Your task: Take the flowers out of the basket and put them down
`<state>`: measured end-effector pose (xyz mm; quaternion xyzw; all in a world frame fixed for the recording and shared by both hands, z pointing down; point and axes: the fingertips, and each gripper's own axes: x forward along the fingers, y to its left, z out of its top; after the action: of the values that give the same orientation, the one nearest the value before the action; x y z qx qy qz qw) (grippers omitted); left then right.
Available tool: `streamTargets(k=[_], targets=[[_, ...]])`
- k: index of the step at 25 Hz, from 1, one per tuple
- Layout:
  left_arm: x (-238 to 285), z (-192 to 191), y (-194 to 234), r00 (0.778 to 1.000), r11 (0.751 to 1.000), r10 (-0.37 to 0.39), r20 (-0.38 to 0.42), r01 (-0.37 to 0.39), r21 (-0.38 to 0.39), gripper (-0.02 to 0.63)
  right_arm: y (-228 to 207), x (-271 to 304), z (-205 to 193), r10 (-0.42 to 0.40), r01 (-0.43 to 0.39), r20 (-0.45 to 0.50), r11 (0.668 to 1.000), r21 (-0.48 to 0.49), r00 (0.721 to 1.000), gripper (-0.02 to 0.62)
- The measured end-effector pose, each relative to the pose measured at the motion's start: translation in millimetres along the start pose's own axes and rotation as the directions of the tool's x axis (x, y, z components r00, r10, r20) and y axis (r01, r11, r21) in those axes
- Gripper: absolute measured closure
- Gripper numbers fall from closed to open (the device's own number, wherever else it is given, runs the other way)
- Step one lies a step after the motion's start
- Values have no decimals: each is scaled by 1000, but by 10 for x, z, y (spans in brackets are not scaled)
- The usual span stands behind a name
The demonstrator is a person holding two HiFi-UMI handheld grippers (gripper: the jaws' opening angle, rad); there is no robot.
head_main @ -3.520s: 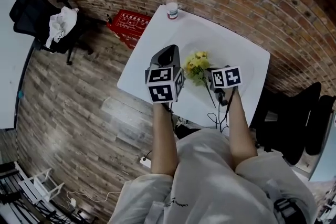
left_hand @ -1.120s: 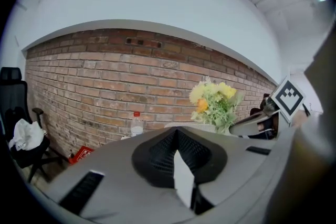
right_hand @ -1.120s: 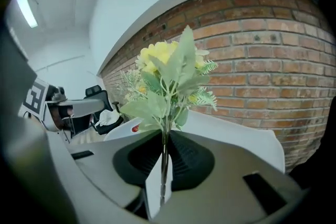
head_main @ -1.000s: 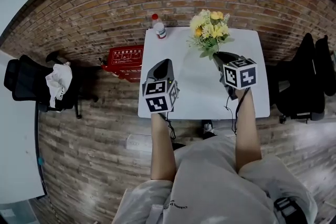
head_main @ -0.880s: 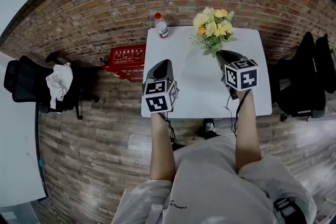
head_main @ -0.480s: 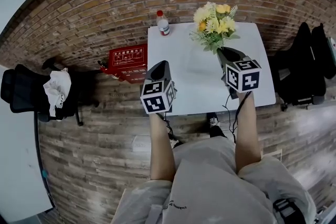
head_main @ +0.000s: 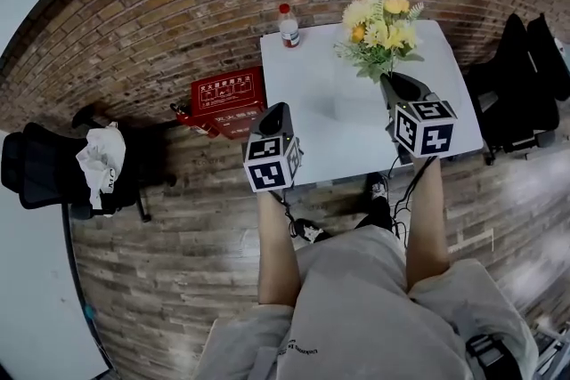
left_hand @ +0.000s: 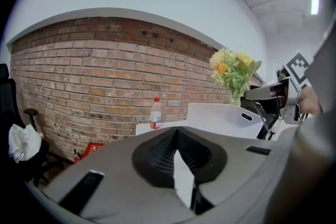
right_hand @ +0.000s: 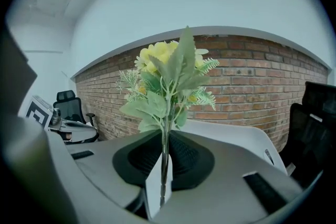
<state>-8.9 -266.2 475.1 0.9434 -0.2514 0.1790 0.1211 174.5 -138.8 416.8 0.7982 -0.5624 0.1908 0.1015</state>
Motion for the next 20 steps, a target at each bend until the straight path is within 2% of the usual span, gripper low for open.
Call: streamTargets(k=[5, 12, 16, 20], targets=[[-224, -155, 289, 1000, 999, 0, -5, 0, -44, 581, 407, 13, -29, 14, -14, -6, 1000, 2, 1000, 529], [-414, -498, 613, 999, 992, 37, -8, -38, -123, 581, 961, 222, -96, 52, -54, -33, 996, -72, 998, 529], [-521, -649, 853, 998, 992, 56, -37, -60, -115, 581, 1277, 486, -152, 98, -101, -50, 993, -61, 994, 529], [-591, -556, 1187, 996, 990, 86, -19, -88, -112, 581, 1536, 751, -199, 123, -126, -61, 991, -49, 991, 529]])
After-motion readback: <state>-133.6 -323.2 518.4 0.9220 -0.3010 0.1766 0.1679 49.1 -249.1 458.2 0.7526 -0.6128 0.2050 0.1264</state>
